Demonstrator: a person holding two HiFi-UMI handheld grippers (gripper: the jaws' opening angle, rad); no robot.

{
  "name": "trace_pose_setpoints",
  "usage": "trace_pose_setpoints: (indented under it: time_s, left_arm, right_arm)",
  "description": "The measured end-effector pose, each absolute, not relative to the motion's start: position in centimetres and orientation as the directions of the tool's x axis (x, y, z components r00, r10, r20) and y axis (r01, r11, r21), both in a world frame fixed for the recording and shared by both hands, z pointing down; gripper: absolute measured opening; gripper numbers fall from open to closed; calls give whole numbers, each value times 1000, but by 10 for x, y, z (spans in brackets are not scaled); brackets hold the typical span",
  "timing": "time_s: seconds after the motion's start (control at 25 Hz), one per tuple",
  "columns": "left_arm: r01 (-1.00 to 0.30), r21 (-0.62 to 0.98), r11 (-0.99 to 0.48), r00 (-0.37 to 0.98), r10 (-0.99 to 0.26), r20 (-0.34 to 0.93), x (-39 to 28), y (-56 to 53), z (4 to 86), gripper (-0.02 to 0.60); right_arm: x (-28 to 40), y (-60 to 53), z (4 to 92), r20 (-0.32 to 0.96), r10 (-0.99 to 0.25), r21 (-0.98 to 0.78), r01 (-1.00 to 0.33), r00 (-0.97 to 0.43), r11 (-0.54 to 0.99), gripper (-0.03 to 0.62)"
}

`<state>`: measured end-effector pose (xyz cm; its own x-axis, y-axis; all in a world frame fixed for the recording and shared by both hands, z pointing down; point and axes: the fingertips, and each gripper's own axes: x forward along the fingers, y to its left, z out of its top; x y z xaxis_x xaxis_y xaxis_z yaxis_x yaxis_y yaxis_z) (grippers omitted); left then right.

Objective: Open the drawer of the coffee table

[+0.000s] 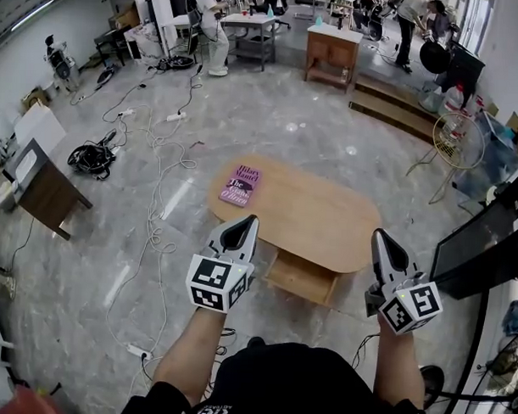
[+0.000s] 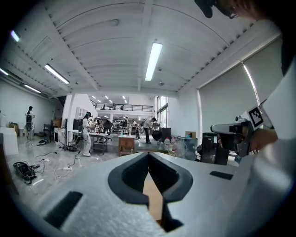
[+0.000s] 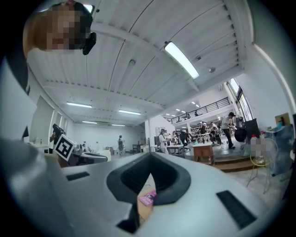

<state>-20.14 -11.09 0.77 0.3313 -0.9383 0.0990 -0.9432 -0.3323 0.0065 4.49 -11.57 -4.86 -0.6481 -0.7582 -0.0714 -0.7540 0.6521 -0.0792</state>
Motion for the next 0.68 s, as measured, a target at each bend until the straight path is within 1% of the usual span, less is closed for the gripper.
trace_pose_setpoints:
  time_s: [0.16,0.4,0.68]
  left_arm:
    - [-936,-11,-352,350,-934,71,-191,-121,-6,2]
    - [-924,-15,-382,380,-922,76,-182,-125,-12,0]
    - [-927,-6,-375,374,-926,57,-186,-122,-20,2]
  right_arm:
    - [43,-117,-46,-76,-750,-86,-745,-657,662,2]
    - [50,-115,-42,-72,-754,-89,-749,-652,656,2]
    - [52,-113,-40,-81,-753,-95,-747,-653,658,2]
